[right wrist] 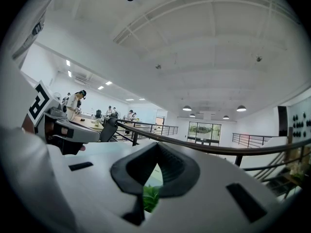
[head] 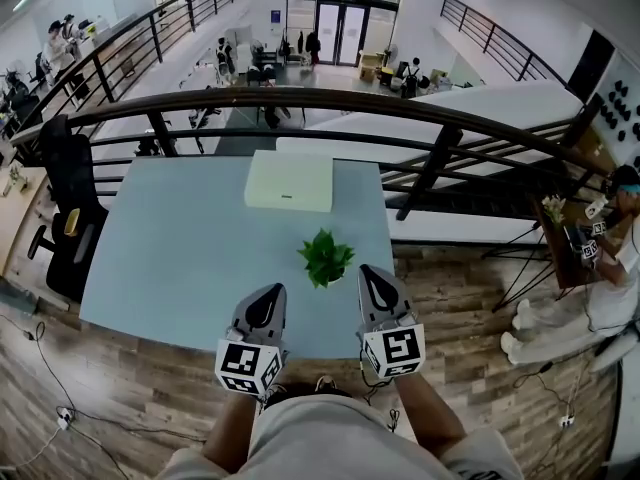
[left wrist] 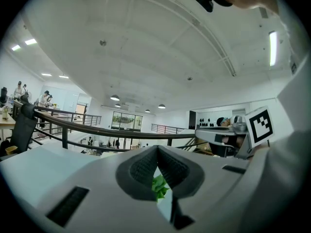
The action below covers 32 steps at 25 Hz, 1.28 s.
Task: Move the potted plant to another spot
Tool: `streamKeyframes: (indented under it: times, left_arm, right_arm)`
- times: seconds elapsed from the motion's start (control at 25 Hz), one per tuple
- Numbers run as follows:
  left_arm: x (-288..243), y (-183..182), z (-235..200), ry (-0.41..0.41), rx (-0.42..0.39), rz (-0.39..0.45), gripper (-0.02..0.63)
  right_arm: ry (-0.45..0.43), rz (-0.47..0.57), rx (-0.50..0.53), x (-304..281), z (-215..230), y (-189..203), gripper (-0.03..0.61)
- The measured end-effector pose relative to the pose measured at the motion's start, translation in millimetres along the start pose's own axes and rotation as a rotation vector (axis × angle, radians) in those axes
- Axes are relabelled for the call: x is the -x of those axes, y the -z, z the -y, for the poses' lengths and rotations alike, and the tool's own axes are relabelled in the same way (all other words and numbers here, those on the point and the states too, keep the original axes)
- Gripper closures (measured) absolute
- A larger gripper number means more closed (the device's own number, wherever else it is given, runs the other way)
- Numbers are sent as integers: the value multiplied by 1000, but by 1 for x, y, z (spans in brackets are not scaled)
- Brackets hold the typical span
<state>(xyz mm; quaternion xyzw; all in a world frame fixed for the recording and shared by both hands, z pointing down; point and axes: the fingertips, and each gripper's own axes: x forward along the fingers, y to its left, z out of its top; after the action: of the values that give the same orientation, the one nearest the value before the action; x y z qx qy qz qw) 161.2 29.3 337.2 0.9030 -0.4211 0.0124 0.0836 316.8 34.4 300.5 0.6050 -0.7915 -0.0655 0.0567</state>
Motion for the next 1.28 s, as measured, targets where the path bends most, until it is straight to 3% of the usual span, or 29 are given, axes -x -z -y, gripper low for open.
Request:
streamKeyframes:
  times: [1.28]
  left_arm:
    - [-11,7,5,9,-5,-34,601]
  right_arm:
    - [-28,-33,-35,-6,-1,15,575]
